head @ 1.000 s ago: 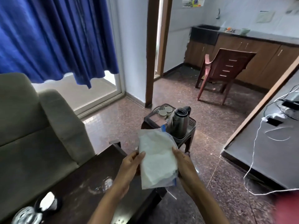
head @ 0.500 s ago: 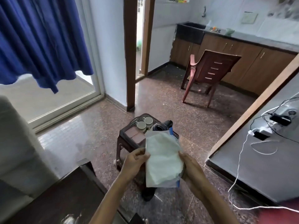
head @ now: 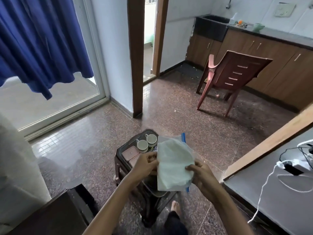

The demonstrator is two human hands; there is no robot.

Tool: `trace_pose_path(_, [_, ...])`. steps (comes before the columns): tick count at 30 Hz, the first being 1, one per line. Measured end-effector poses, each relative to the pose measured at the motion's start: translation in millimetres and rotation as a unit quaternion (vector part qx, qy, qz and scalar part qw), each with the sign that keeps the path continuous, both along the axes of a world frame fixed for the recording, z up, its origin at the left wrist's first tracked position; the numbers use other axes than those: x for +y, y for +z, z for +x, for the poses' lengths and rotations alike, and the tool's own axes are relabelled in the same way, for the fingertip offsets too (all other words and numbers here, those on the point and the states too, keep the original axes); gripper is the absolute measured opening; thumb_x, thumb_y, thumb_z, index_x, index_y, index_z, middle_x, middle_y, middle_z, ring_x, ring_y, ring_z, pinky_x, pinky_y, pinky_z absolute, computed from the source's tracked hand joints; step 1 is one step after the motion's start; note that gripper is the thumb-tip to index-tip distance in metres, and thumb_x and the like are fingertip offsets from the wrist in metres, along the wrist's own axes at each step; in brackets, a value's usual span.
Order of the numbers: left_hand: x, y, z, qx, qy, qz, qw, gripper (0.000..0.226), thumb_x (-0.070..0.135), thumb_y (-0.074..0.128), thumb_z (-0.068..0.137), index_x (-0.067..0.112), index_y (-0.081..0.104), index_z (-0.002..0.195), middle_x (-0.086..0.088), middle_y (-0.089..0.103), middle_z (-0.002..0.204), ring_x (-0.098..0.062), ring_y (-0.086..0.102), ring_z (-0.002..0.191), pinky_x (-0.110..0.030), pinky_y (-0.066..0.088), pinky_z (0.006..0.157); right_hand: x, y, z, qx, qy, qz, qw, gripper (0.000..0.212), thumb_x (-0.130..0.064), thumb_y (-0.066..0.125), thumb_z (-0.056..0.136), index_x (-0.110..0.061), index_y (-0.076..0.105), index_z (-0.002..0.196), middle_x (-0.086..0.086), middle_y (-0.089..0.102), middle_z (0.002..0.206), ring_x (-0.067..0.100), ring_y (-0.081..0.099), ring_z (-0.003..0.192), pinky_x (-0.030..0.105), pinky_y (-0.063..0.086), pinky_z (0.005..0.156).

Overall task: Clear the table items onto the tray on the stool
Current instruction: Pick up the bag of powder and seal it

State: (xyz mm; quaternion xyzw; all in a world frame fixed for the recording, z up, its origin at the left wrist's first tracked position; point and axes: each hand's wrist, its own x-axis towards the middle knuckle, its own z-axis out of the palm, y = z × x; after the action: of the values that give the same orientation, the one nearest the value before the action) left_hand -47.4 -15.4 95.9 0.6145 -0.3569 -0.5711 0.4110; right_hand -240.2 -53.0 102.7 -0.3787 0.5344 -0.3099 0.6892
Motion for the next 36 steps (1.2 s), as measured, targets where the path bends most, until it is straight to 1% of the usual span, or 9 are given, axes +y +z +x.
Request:
trace_pose_path(4, [-53.8, -17.7, -0.9, -0.032, -0.002, 0.022, 0.999, 0.033, -0.008, 0.049, 0.084, 0.012, 0.062, 0.106, 0.011, 0.069, 0.065, 0.000, 0.062, 0.060, -0.015, 0.050, 0.052, -69.6, -15.2, -8.9, 0.026, 0.012, 0.018, 0.999, 0.024, 0.009, 0.047, 0.084, -0.004, 0.059, 0.101, 0.012, 0.065, 0.089, 0.028, 0.062, 0.078, 0.032, 0.051, 0.060])
trace_pose_path(8, [-110.8, -45.6, -15.0, -0.160, 0.018, 0.045, 0.986, 0.042, 0.009, 0.063, 0.081, 0.003, 0.058, 0.122, -0.009, 0.065, 0.116, -0.018, 0.060, 0.101, -0.029, 0.048, 0.091, -141.7, -21.7, -26.6, 0.058, -0.003, 0.018, 0.998, 0.023, 0.008, 0.045, 0.086, -0.008, 0.059, 0.094, 0.009, 0.064, 0.084, 0.024, 0.060, 0.073, 0.027, 0.052, 0.050])
trace_pose_path(12, [-142.9, -81.8, -35.7, -0.367, -0.160, 0.161, 0.902, 0.076, 0.051, 0.067, 0.065, 0.020, 0.046, 0.131, -0.009, 0.048, 0.137, -0.031, 0.048, 0.124, -0.044, 0.041, 0.102, -202.4, -38.3, -41.0, 0.112, 0.003, -0.008, 0.994, 0.022, 0.006, 0.044, 0.086, -0.008, 0.059, 0.095, 0.007, 0.061, 0.079, 0.021, 0.057, 0.068, 0.026, 0.046, 0.050])
trace_pose_path(14, [-144.2, -95.6, -47.4, -0.418, -0.210, 0.213, 0.858, 0.080, 0.054, 0.069, 0.064, 0.026, 0.037, 0.132, -0.009, 0.040, 0.139, -0.038, 0.041, 0.125, -0.056, 0.039, 0.100, -222.8, -49.3, -39.8, 0.139, 0.010, -0.022, 0.990, 0.023, 0.007, 0.043, 0.086, -0.011, 0.058, 0.083, 0.006, 0.058, 0.074, 0.019, 0.053, 0.063, 0.019, 0.043, 0.043])
trace_pose_path(17, [-140.8, -99.4, -58.3, -0.451, -0.208, 0.242, 0.834, 0.083, 0.044, 0.071, 0.069, 0.031, 0.028, 0.138, -0.005, 0.030, 0.143, -0.040, 0.027, 0.132, -0.071, 0.031, 0.097, -247.3, -75.8, -33.6, 0.180, 0.031, -0.030, 0.983, 0.028, 0.012, 0.043, 0.083, -0.010, 0.055, 0.073, 0.010, 0.055, 0.071, 0.018, 0.048, 0.058, 0.014, 0.039, 0.038])
trace_pose_path(21, [-134.0, -104.2, -50.1, -0.468, -0.201, 0.242, 0.826, 0.090, 0.050, 0.070, 0.065, 0.030, 0.025, 0.141, -0.003, 0.030, 0.141, -0.036, 0.030, 0.127, -0.060, 0.041, 0.095, -257.8, -110.5, -25.6, 0.251, 0.111, -0.034, 0.961, 0.020, 0.010, 0.045, 0.078, -0.005, 0.058, 0.077, 0.014, 0.055, 0.076, 0.020, 0.048, 0.065, 0.027, 0.035, 0.053])
trace_pose_path(26, [-131.4, -110.2, -44.1, -0.487, -0.199, 0.212, 0.823, 0.094, 0.057, 0.068, 0.063, 0.029, 0.024, 0.142, -0.001, 0.034, 0.141, -0.036, 0.036, 0.123, -0.047, 0.044, 0.096, -257.7, -142.1, -11.2, 0.318, 0.167, -0.047, 0.932, 0.016, 0.006, 0.048, 0.079, -0.006, 0.052, 0.069, 0.006, 0.049, 0.064, 0.020, 0.046, 0.065, 0.027, 0.030, 0.049])
trace_pose_path(33, [-125.0, -109.3, -40.4, -0.500, -0.205, 0.180, 0.822, 0.084, 0.058, 0.067, 0.062, 0.030, 0.035, 0.135, 0.000, 0.036, 0.142, -0.035, 0.040, 0.122, -0.046, 0.045, 0.095, -242.3, -180.8, 10.7, 0.357, 0.253, -0.043, 0.898, 0.018, 0.007, 0.052, 0.075, -0.004, 0.063, 0.084, 0.010, 0.059, 0.076, 0.024, 0.056, 0.076, 0.027, 0.038, 0.061])
trace_pose_path(36, [-120.3, -109.1, -41.0, -0.503, -0.200, 0.172, 0.823, 0.080, 0.057, 0.065, 0.062, 0.031, 0.036, 0.132, 0.000, 0.036, 0.142, -0.034, 0.038, 0.123, -0.046, 0.045, 0.095, -233.3, -200.9, 17.5, 0.361, 0.288, -0.025, 0.887, 0.013, 0.004, 0.055, 0.075, -0.008, 0.059, 0.068, 0.007, 0.055, 0.065, 0.019, 0.051, 0.067, 0.028, 0.034, 0.058])
